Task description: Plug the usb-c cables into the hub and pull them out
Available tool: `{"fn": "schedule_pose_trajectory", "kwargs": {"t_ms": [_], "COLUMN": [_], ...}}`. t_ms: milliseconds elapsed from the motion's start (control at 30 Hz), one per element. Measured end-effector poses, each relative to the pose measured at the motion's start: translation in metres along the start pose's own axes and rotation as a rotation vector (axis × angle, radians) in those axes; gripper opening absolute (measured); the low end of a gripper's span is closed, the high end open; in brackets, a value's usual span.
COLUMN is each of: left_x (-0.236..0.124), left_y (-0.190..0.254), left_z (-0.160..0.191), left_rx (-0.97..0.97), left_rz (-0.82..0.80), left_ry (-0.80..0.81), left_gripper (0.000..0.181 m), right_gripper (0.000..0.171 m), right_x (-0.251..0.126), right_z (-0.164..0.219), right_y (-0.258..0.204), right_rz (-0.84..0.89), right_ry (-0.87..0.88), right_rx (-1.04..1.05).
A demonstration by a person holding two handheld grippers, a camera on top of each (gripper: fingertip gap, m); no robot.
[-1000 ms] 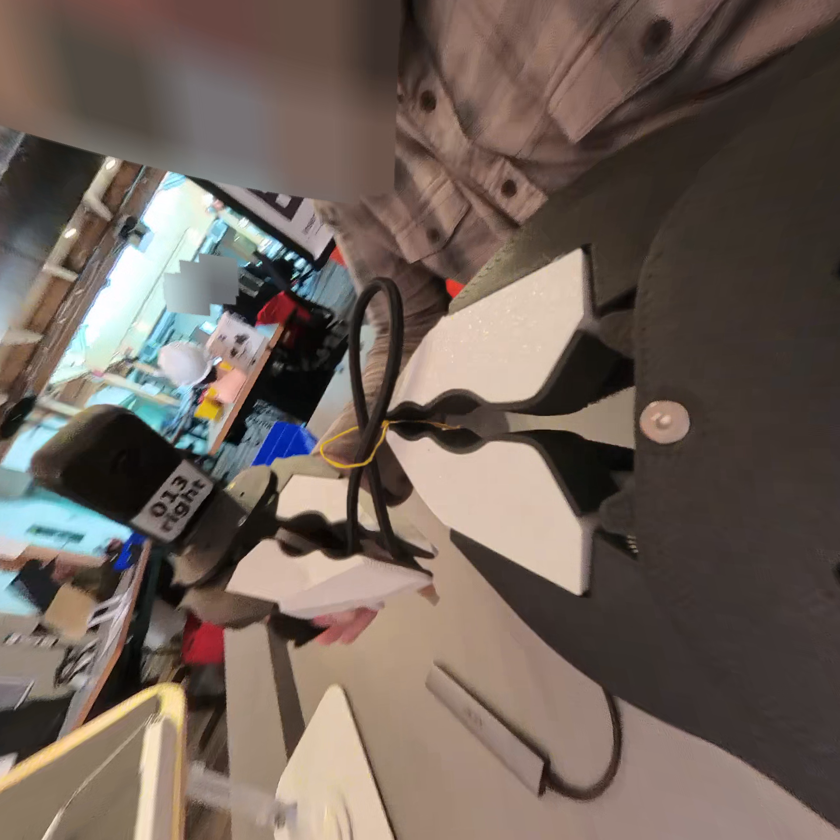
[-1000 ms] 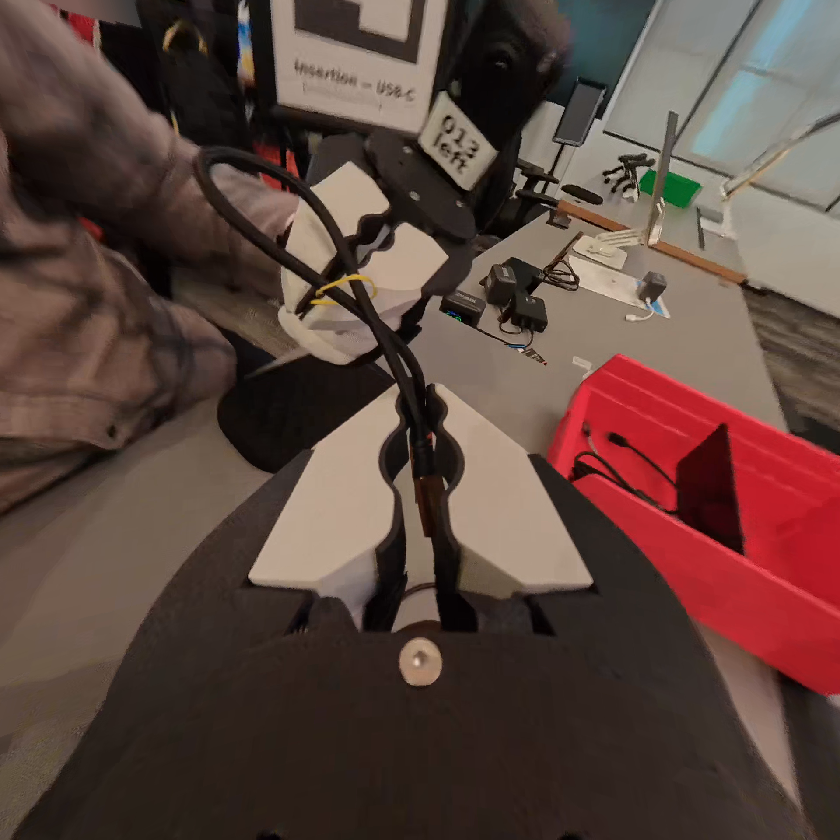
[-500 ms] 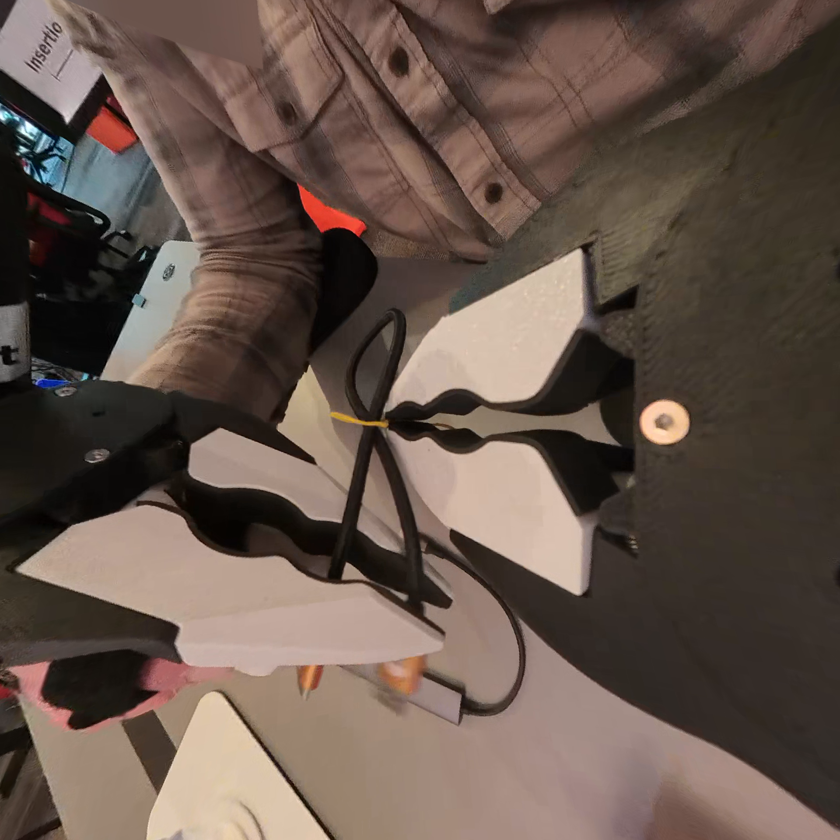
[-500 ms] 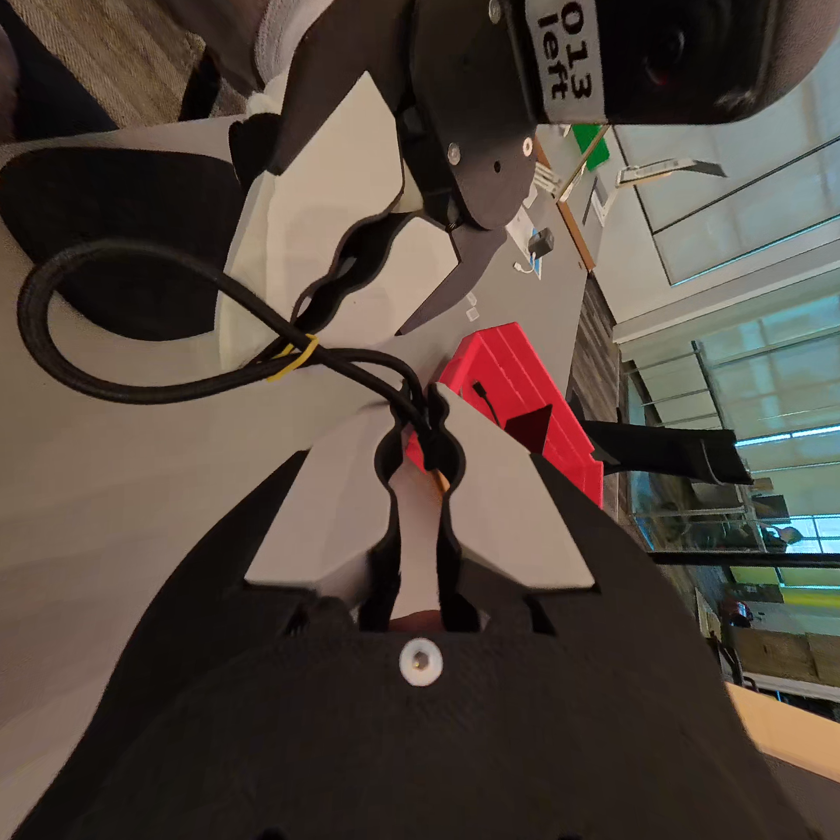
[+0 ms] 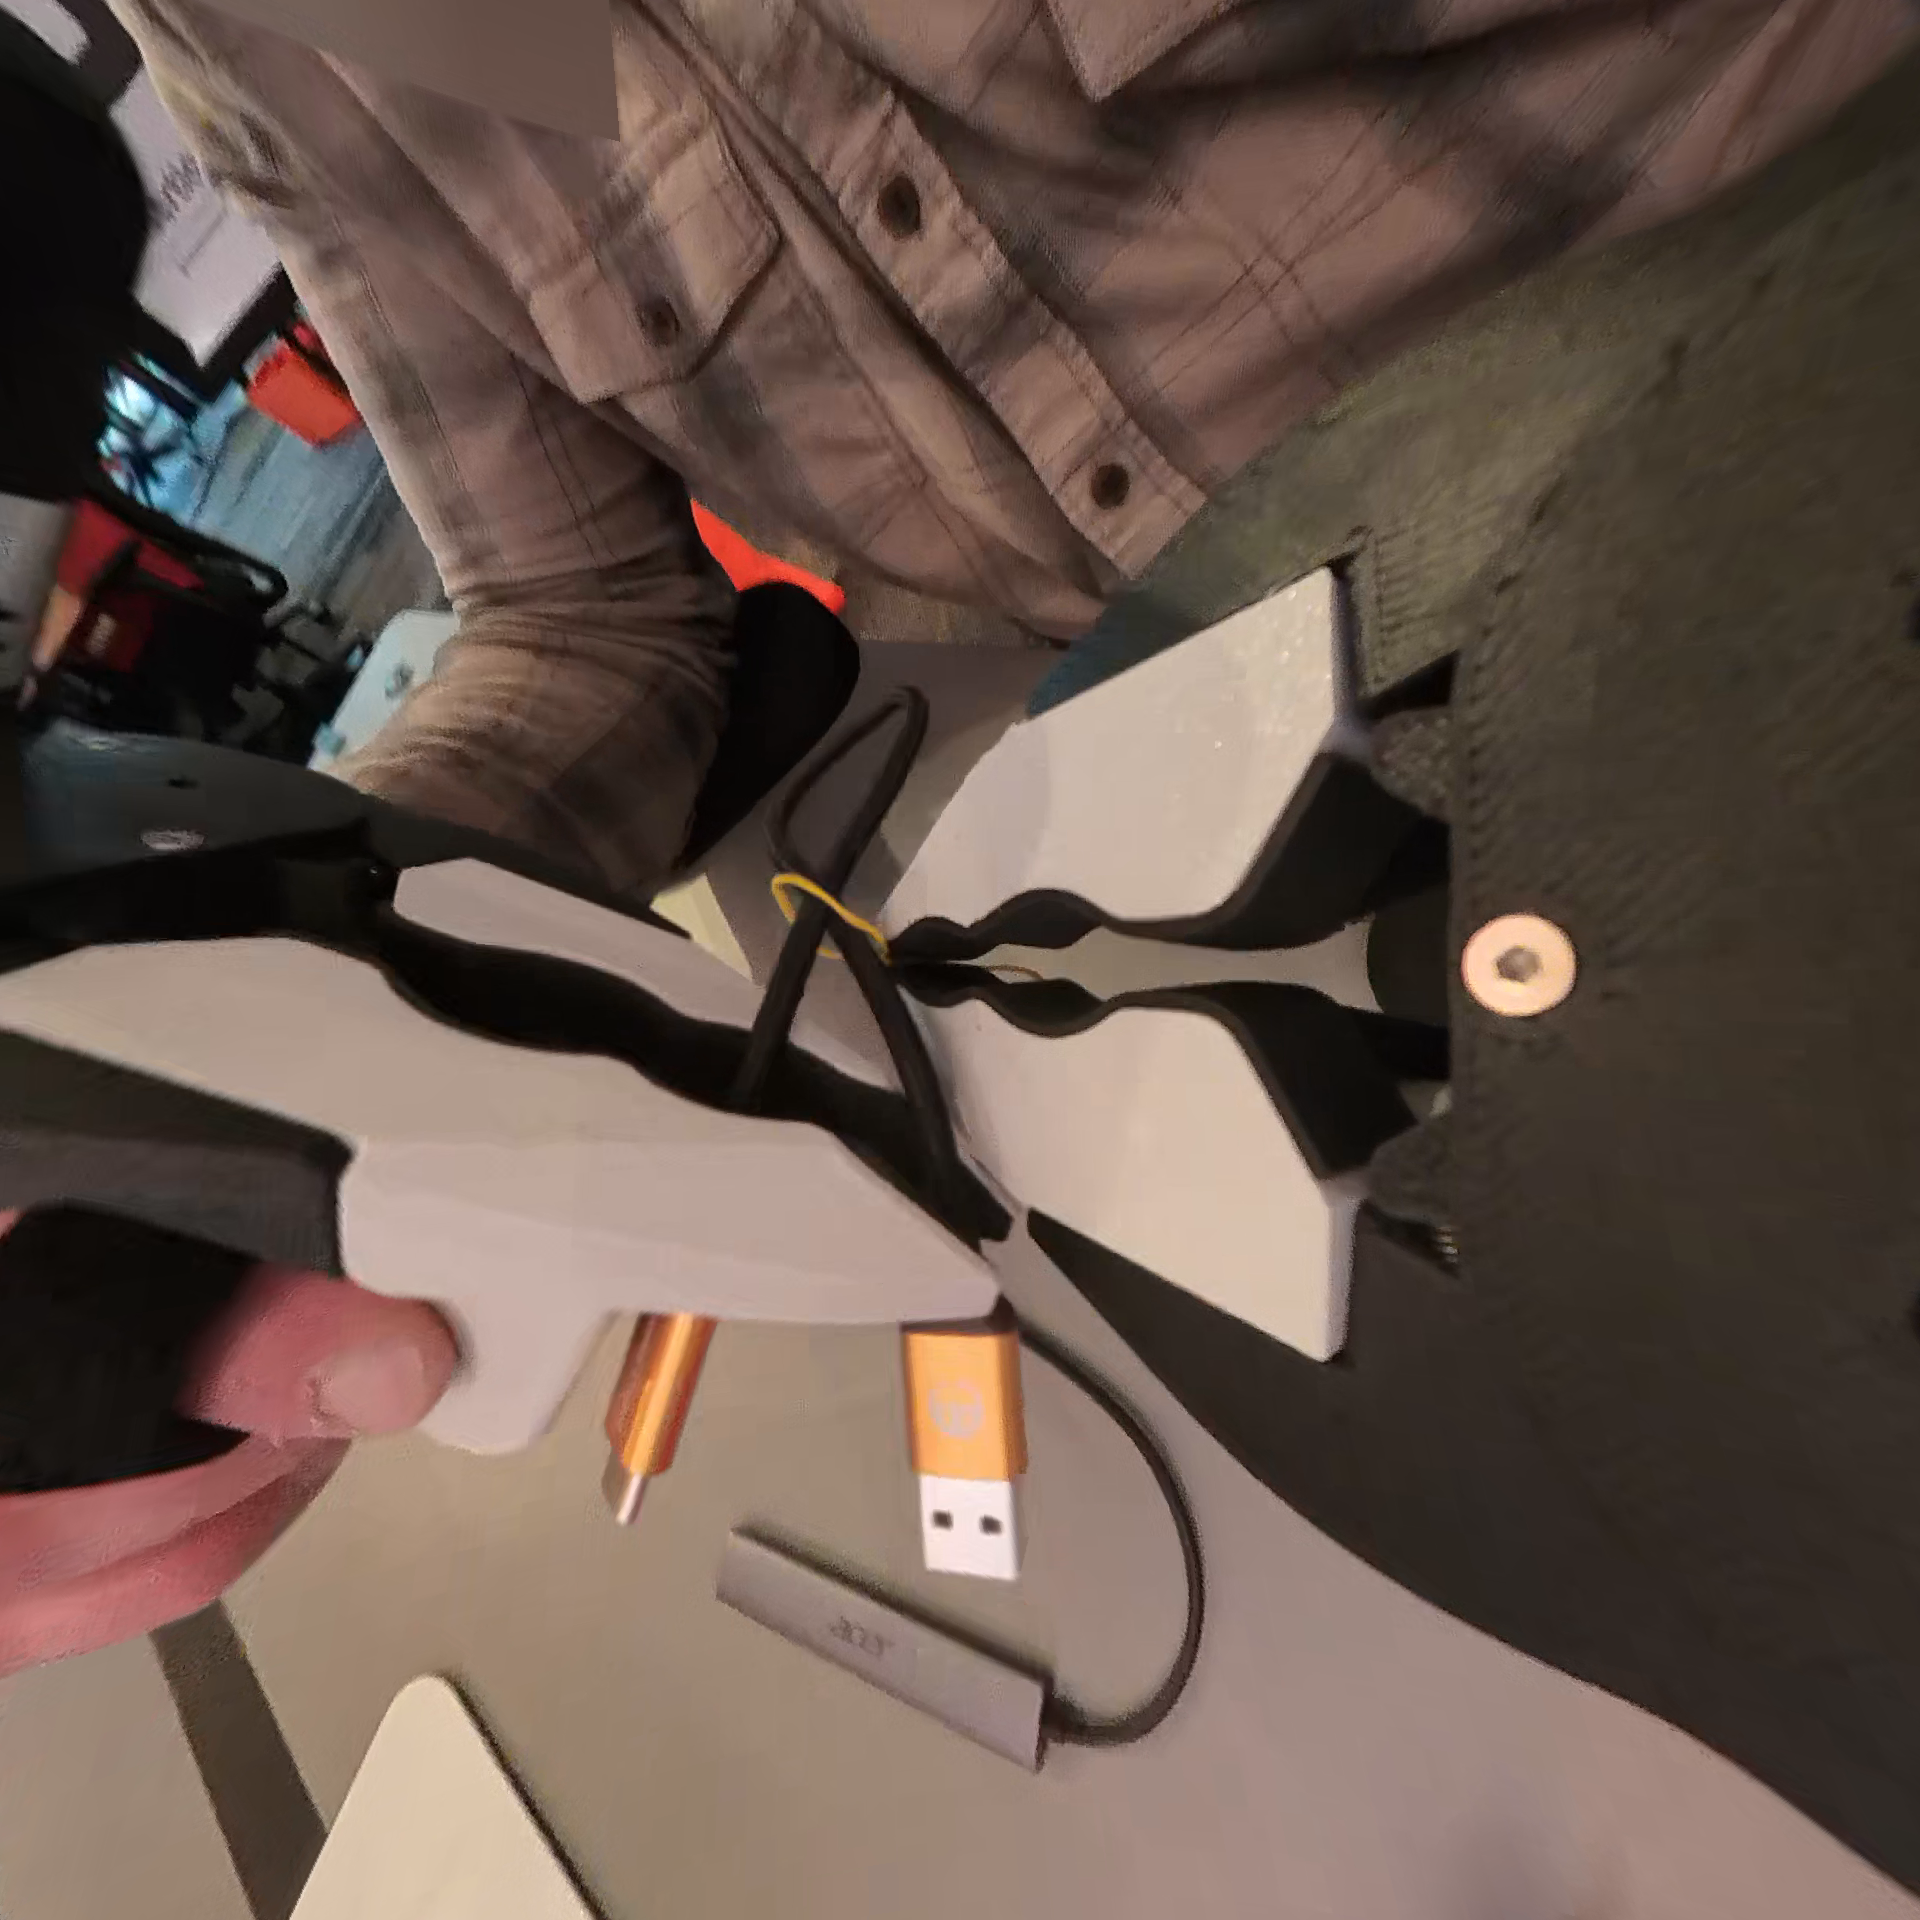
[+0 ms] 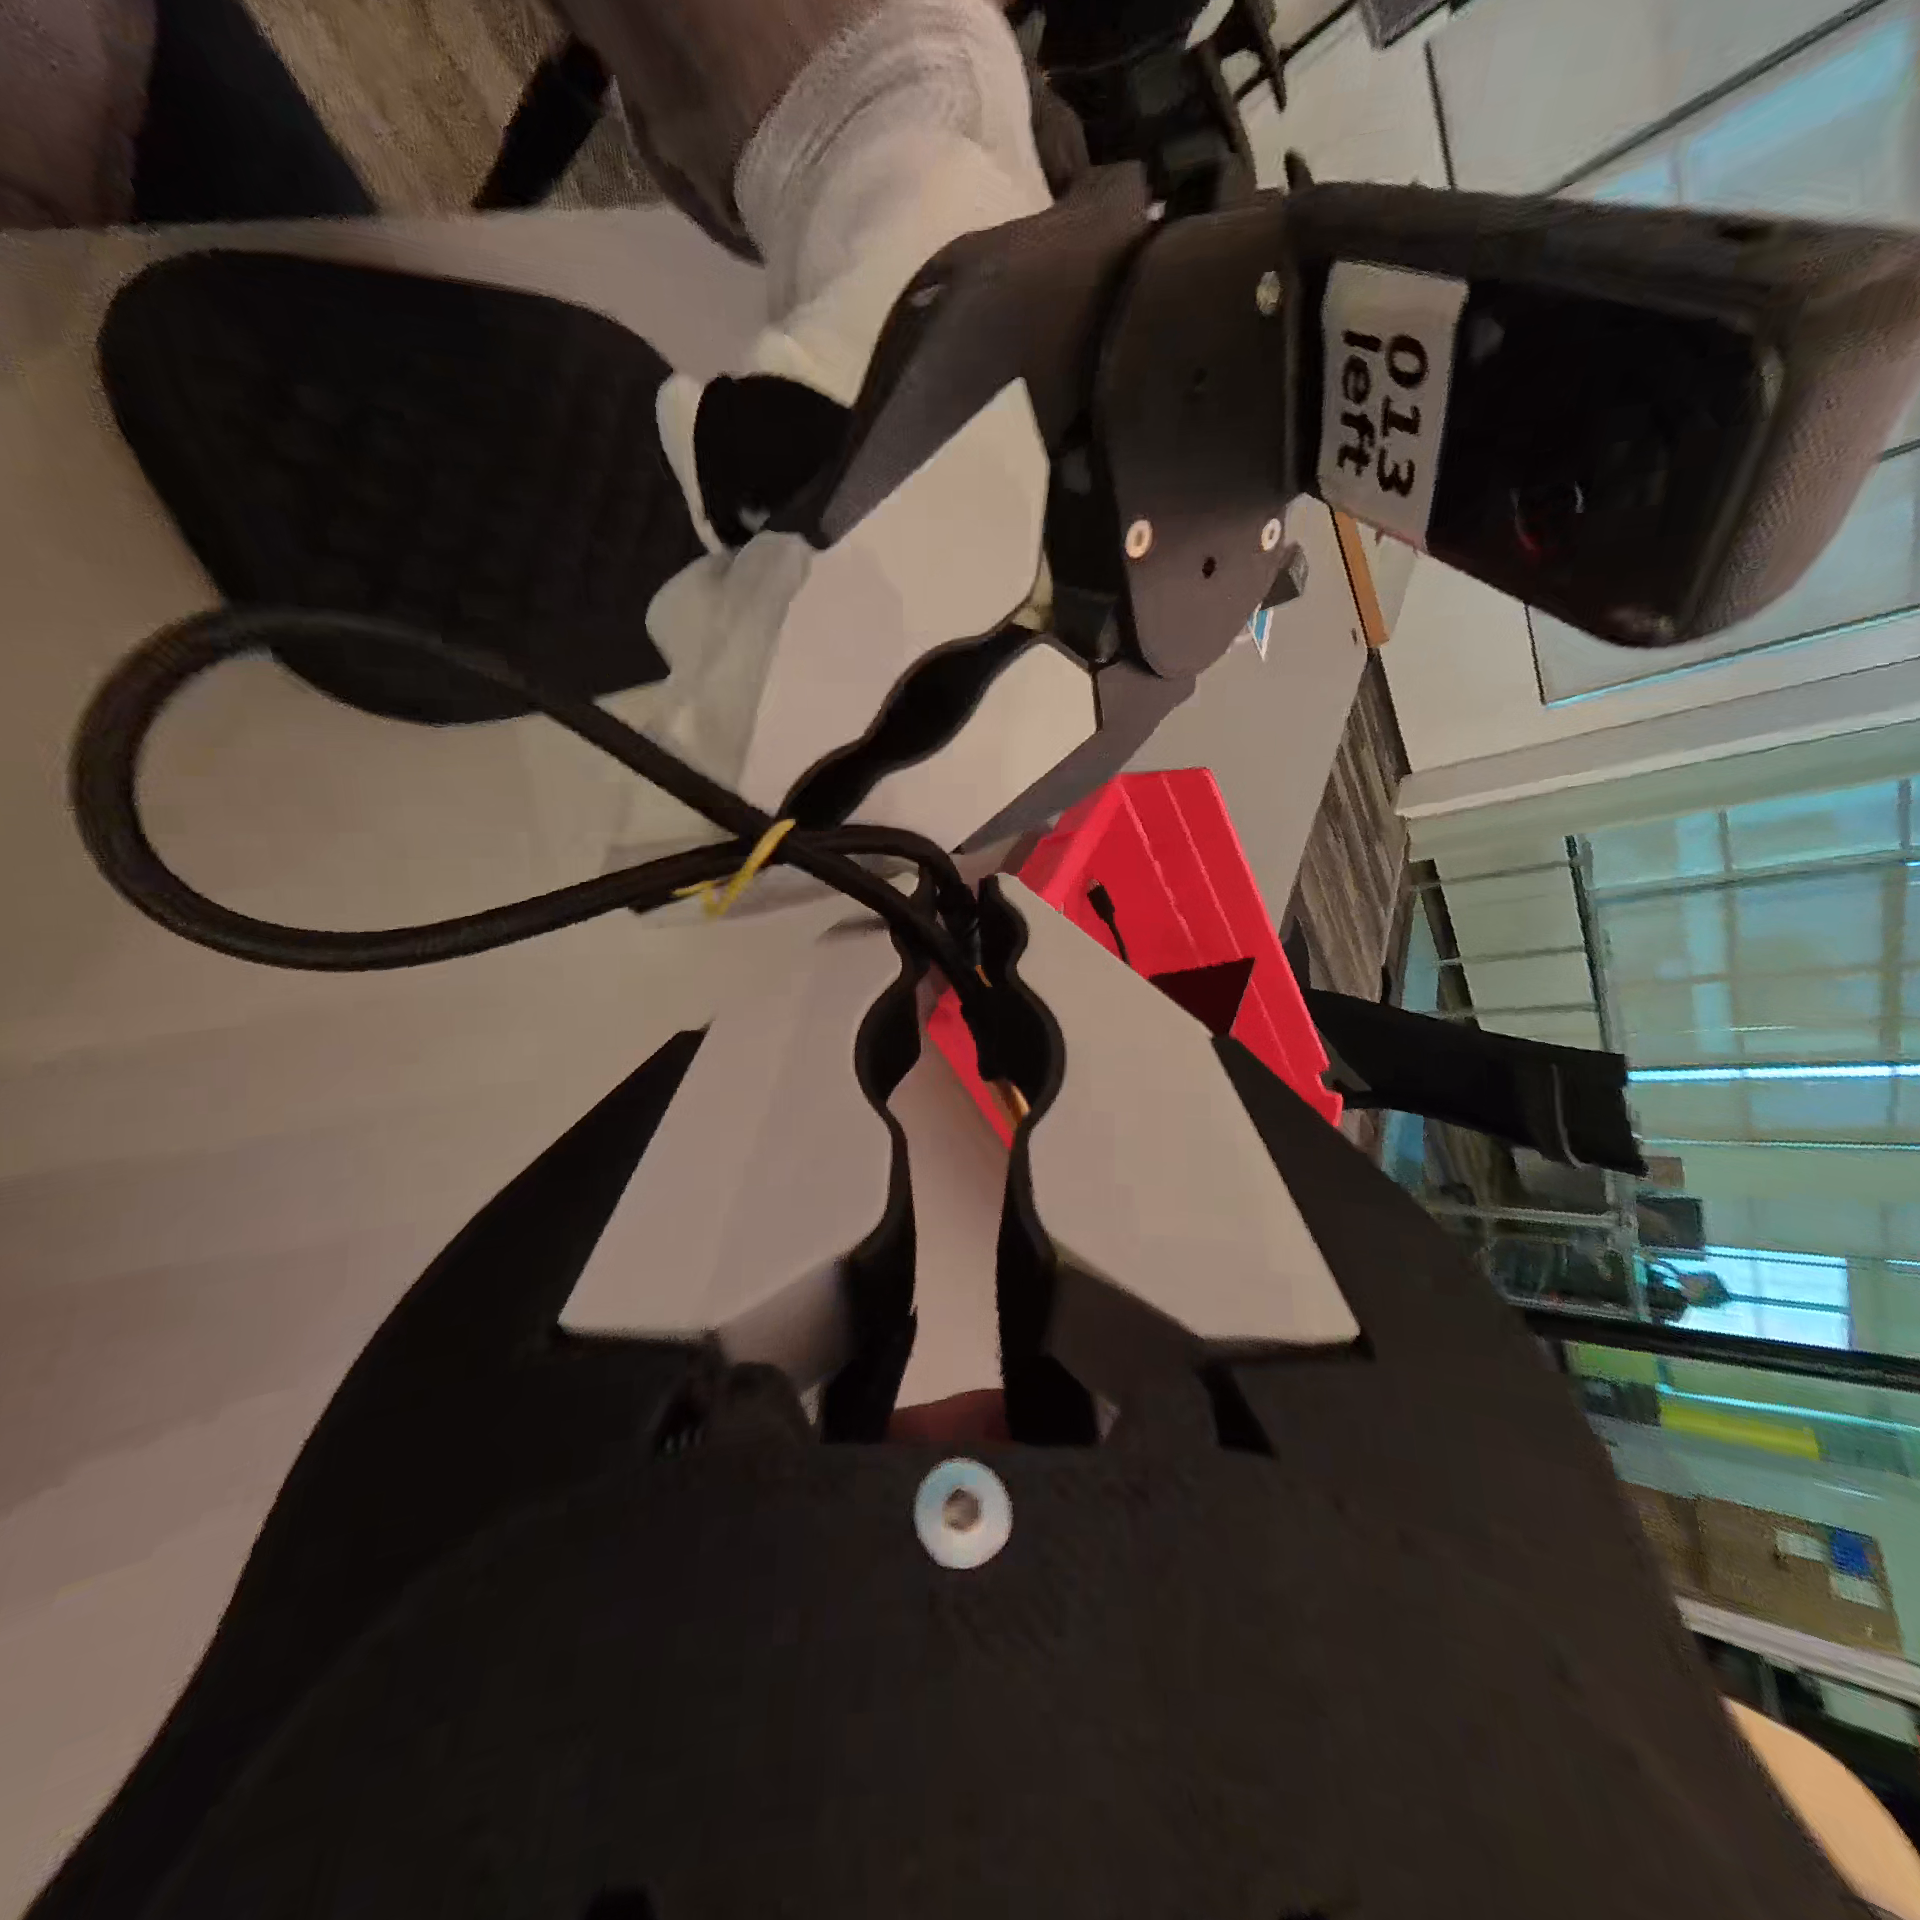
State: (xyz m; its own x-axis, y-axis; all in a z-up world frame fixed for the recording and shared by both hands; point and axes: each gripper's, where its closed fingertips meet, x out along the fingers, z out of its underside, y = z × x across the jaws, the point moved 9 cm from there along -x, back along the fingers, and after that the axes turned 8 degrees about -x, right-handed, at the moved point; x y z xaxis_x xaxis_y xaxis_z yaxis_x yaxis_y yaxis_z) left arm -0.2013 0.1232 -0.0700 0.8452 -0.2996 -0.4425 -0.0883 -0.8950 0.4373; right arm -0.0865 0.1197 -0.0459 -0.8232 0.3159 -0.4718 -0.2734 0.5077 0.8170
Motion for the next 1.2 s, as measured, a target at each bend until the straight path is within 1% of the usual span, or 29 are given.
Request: {"fn": "schedule_pose_trajectory", "kwargs": {"t_ms": [67,133,200,333,500,567,633,767,933,1033,1100,1133,1167,1200], "left_x": [-0.002,-0.004,-0.006,-0.008,-0.011,-0.012,-0.013,-0.014,-0.016,-0.017,-0.020,-0.020,-0.021,-0.022], "left_y": [-0.002,-0.005,-0.006,-0.004,-0.007,-0.007,-0.007,-0.006,-0.004,-0.004,-0.003,-0.003,-0.001,0.001], "left_z": [0.001,0.001,0.002,0.001,0.001,0.001,0.001,-0.002,-0.005,-0.007,-0.009,-0.011,-0.012,-0.015], "left_rx": [-0.027,-0.044,-0.037,0.002,0.013,0.034,0.057,0.122,0.166,0.192,0.230,0.267,0.298,0.324], "left_rz": [0.043,0.029,0.001,0.002,0.003,-0.019,-0.043,-0.122,-0.170,-0.236,-0.332,-0.398,-0.447,-0.500], "left_ry": [0.021,0.039,0.049,0.107,0.216,0.234,0.245,0.255,0.281,0.299,0.296,0.278,0.270,0.268], "left_gripper": [0.001,0.001,0.001,0.001,0.001,0.001,0.001,0.001,0.001,0.001,0.001,0.001,0.001,0.001], "right_gripper": [0.004,0.005,0.005,0.015,0.018,0.019,0.024,0.030,0.032,0.032,0.035,0.037,0.037,0.042], "right_x": [-0.001,-0.002,0.000,0.002,-0.001,-0.003,-0.006,-0.012,-0.018,-0.023,-0.030,-0.034,-0.039,-0.043], "right_z": [-0.004,-0.005,-0.002,-0.001,0.002,0.003,0.004,0.005,0.005,0.004,0.005,0.007,0.011,0.016], "right_y": [-0.001,-0.003,-0.003,0.000,0.001,0.001,0.003,0.004,0.006,0.007,0.010,0.013,0.017,0.021], "right_rz": [-0.025,-0.057,-0.051,-0.016,-0.011,-0.015,-0.007,-0.005,-0.005,-0.005,-0.013,-0.021,-0.019,-0.040], "right_ry": [-0.037,-0.062,-0.078,-0.077,-0.090,-0.091,-0.095,-0.104,-0.085,-0.100,-0.071,-0.049,-0.028,0.011], "right_rx": [-0.034,-0.044,-0.035,-0.008,0.002,0.006,0.018,0.030,0.046,0.046,0.110,0.176,0.266,0.381]}}
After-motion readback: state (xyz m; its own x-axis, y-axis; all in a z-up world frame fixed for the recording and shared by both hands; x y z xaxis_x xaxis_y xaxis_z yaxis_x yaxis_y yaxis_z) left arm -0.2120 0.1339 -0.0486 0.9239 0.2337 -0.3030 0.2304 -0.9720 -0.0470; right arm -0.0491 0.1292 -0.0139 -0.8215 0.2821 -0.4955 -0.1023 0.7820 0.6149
